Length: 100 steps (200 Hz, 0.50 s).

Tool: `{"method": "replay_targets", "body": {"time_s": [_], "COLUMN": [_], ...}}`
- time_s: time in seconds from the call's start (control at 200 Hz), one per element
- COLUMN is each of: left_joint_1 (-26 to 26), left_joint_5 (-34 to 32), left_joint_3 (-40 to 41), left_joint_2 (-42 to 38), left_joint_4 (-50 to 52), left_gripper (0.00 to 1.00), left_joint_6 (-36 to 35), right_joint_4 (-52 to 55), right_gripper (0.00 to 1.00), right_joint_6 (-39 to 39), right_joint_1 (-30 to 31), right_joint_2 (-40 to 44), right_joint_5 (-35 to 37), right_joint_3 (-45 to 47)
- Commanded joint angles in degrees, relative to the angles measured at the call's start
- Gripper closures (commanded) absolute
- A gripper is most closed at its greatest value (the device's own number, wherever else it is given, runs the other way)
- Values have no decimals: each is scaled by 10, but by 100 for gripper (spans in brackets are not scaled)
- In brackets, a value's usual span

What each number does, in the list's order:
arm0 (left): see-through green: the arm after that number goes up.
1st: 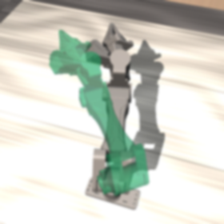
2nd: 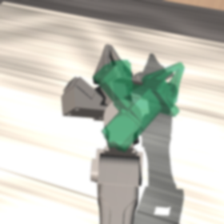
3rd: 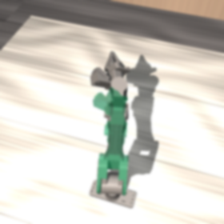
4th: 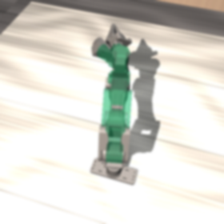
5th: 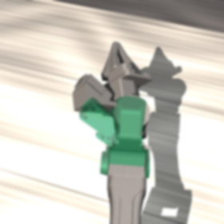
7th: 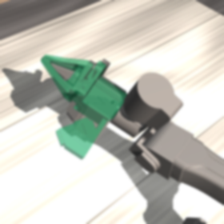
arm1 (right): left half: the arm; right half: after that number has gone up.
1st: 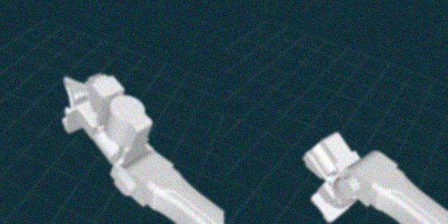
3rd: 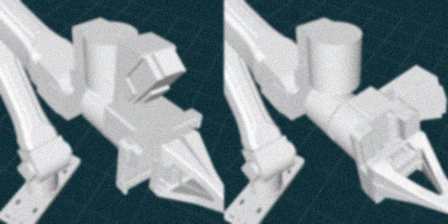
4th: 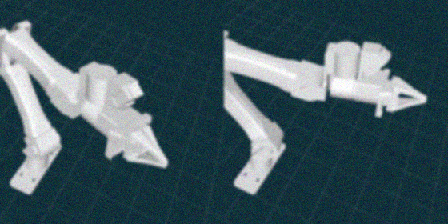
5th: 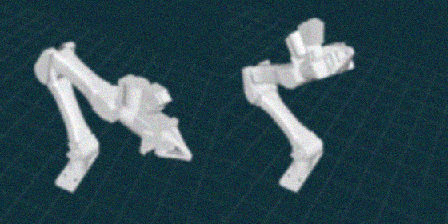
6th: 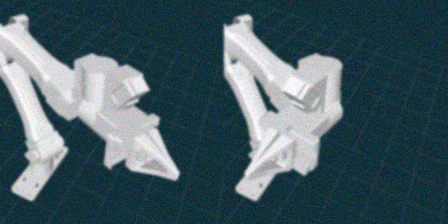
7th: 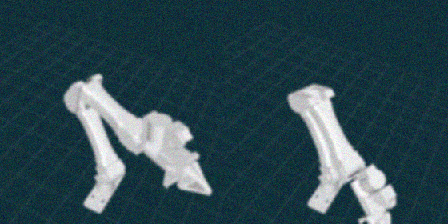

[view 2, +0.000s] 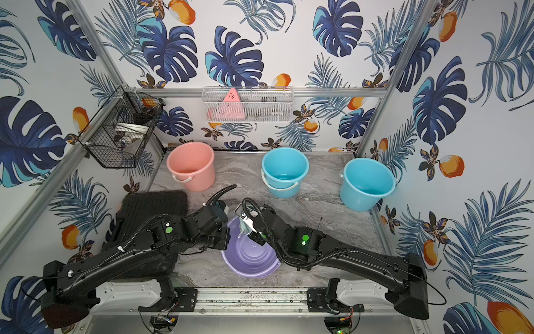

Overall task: Wipe the inside of the bucket with a cloth
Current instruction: Wipe the dirt from the bucket.

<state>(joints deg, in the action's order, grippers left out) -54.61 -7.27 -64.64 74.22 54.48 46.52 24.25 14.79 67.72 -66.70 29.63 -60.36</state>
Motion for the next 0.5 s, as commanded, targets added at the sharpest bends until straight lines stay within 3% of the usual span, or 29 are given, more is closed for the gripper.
{"method": "replay_targets", "body": {"time_s": [0.0, 0.25, 0.495], "left_joint_1": [0, 0, 0], "left_joint_5": [3, -2, -7], "left_joint_3": [-2, -3, -5], "left_joint_2": [-2, 1, -1], "left_joint_4": [-12, -8, -2], "left_gripper": [100, 100, 100], "left_joint_6": [-5, -6, -7], "right_joint_4": [168, 404, 501], "right_gripper": [100, 100, 100], "right_joint_6": [2, -49, -75], "right_joint_1": [-1, -1, -1], "right_joint_2": [5, -18, -38], "right_joint_5": [29, -52, -234], "right_joint_3": [-29, -105, -124]}}
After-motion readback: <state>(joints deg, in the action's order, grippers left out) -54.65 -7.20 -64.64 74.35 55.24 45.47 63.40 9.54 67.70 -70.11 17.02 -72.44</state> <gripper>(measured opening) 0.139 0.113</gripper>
